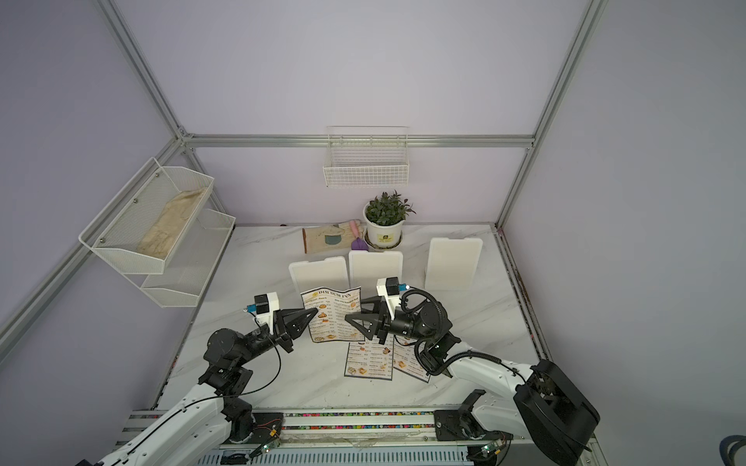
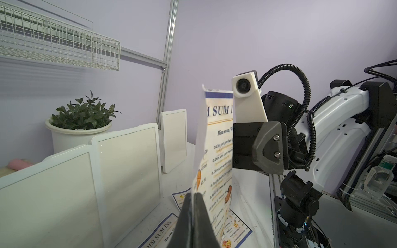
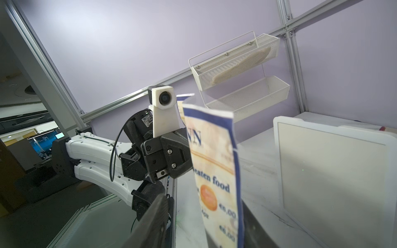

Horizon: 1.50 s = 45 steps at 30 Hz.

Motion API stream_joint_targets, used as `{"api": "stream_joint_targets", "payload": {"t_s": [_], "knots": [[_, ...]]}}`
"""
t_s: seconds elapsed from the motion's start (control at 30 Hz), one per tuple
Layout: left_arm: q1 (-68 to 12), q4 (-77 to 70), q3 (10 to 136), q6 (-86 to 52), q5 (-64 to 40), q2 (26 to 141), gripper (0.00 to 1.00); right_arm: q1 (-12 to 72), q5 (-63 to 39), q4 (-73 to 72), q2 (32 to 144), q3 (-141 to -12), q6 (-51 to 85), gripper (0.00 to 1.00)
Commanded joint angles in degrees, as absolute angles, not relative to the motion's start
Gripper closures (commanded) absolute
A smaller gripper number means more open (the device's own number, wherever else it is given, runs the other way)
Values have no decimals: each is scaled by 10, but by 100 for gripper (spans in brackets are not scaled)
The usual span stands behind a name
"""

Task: Insert the menus into the narrow rack
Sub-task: Pick up the menu from the center of the board.

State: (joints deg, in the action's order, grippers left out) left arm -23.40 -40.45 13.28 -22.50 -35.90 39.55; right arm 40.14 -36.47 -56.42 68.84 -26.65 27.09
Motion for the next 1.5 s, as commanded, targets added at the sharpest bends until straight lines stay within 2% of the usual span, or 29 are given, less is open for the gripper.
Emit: {"api": "stream_joint_targets", "payload": {"t_s": [0.0,0.07,0.23,0.4,0.6,0.63,0.73,0.83,0.97,1.33,1.47], "knots": [[-237,-405,126,-207,-353,398,100,399,-362,-589,698,-288,281,51],[-236,-402,128,-205,-353,402,100,399,-361,-585,706,-296,281,55],[-236,-399,132,-203,-349,408,100,399,-344,-564,717,-312,279,83],[-236,-391,133,-204,-337,402,100,399,-314,-518,701,-316,257,100],[-236,-385,136,-209,-318,403,100,399,-276,-470,678,-322,240,100],[-236,-385,136,-208,-314,404,97,399,-270,-462,675,-325,237,100],[-236,-385,138,-214,-293,405,79,399,-243,-448,673,-332,232,100],[-236,-383,142,-214,-286,410,74,399,-215,-462,674,-327,221,100],[-236,-383,152,-212,-281,425,73,399,-196,-480,662,-315,217,100],[-236,-376,204,-180,-249,491,74,397,-260,-462,698,-388,223,100],[-227,-370,230,-172,-249,506,69,396,-305,-448,720,-431,224,100]]}}
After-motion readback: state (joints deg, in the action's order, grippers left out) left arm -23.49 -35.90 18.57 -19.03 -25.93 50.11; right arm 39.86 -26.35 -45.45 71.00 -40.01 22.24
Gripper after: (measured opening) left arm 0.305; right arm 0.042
